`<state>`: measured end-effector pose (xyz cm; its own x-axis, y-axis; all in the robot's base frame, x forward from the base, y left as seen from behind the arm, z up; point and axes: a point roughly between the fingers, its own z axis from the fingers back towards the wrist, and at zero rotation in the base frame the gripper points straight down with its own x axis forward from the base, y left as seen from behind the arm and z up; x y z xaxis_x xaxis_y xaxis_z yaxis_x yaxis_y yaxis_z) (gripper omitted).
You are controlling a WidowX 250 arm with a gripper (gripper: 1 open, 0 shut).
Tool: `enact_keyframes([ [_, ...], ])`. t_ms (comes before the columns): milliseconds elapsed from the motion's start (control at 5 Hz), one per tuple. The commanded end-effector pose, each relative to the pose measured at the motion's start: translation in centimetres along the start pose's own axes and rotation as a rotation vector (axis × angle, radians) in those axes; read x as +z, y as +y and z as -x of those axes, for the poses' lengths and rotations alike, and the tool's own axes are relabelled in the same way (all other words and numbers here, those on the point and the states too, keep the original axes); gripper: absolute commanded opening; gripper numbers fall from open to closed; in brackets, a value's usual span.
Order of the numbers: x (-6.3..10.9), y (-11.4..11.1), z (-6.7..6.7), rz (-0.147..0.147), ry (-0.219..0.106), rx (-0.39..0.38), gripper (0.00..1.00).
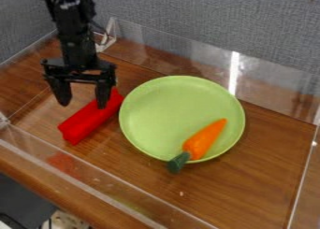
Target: Put the red object on the right side
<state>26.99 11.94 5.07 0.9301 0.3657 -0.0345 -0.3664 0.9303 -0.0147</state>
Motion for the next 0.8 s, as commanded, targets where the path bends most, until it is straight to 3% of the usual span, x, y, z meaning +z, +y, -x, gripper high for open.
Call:
enact_keyframes([
  [0,0.6,1.5,-1.4,-0.015,-0.061,0.04,1.0],
  [200,0.2,2.5,-1.9,-0.022,-0.072,0.06,1.0],
  [600,-1.8,2.9,-2.7,-0.037,-0.067,-0.018,1.0],
])
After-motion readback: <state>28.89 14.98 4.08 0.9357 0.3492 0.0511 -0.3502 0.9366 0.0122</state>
